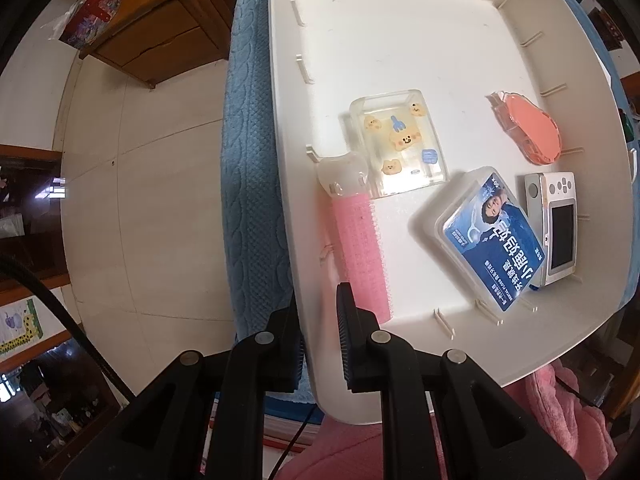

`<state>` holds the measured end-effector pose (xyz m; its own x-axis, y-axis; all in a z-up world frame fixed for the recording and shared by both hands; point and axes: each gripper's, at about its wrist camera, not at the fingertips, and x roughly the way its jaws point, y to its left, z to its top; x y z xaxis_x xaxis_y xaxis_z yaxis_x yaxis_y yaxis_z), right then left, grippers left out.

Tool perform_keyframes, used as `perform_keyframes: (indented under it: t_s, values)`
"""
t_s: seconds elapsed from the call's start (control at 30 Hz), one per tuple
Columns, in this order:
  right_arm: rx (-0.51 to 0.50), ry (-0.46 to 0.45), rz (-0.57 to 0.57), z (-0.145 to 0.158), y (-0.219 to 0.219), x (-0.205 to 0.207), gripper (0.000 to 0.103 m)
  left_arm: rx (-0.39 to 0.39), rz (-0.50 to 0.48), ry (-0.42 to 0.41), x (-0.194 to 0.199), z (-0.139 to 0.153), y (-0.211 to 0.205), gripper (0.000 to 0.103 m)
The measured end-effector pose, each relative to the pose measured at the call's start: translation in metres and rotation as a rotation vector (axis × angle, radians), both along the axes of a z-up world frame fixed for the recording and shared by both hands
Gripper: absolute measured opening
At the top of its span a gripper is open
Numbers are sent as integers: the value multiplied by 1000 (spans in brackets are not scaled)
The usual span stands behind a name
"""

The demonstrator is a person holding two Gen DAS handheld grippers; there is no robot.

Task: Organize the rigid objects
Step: 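Carry the Rubik's cube over the tray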

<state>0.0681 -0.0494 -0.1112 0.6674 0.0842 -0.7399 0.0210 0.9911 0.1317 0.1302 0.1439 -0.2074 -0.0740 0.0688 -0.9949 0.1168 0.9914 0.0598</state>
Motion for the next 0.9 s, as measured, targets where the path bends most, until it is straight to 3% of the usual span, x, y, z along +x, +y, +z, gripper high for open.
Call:
perform_keyframes:
  t_s: [0.5,0.9]
  values:
    - [-32,-49,247,9,60,4,56,-4,-10,-22,-4,5,1,15]
    - [-85,-16,426,1,105,1,56,29,-37,-32,-7,9,-11,16]
